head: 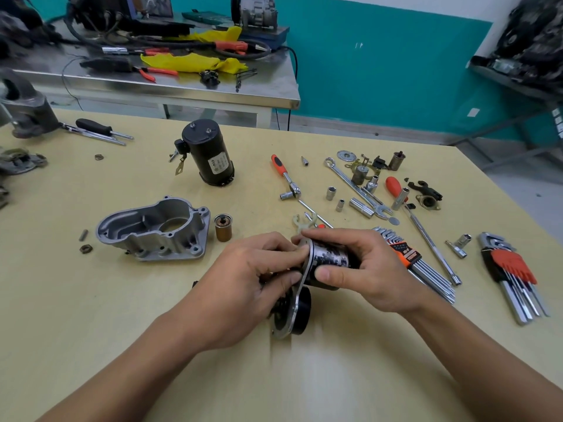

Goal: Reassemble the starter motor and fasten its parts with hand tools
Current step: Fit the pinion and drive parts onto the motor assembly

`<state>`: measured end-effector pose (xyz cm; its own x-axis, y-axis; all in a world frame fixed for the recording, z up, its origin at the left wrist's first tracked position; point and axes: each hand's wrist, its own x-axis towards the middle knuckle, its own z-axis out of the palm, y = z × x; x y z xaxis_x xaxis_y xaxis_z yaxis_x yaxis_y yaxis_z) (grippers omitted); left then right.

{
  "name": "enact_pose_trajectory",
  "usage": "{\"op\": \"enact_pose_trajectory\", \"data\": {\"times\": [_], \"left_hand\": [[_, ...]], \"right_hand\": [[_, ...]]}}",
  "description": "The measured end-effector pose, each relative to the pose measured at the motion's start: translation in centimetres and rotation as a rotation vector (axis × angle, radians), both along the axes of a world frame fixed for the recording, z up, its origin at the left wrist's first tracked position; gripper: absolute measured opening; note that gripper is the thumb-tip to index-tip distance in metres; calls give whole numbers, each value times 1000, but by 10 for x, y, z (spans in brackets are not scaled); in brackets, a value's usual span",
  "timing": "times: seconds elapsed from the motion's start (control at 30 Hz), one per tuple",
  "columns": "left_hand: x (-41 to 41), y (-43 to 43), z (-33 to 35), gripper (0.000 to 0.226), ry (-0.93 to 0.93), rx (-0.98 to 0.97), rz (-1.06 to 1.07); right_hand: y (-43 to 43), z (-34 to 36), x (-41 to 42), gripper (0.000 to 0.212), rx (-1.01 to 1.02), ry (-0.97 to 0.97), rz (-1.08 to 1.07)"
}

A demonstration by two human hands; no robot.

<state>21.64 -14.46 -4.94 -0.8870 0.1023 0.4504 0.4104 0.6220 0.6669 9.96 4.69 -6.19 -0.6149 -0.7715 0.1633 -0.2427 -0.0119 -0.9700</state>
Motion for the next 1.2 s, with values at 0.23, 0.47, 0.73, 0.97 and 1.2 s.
{"op": "enact_pose_trajectory", "data": {"times": [0.23, 0.47, 0.73, 0.97, 1.2], "left_hand": [[0, 0, 1, 32, -19, -6, -10], [1, -2, 0, 31, -44, 2, -13], [2, -1, 3, 30, -67, -7, -7], [1, -2, 6, 33, -128, 58, -10], [0, -5, 7, 33, -249, 378, 21]], "right_hand": [[-2, 12, -10, 53, 191, -103, 119], [-3, 20, -6, 49, 264, 81, 124], [-2, 13, 2, 53, 182, 57, 73], [-6, 6, 5, 45, 97, 40, 56], [-15, 3, 8, 38, 72, 61, -12]]}}
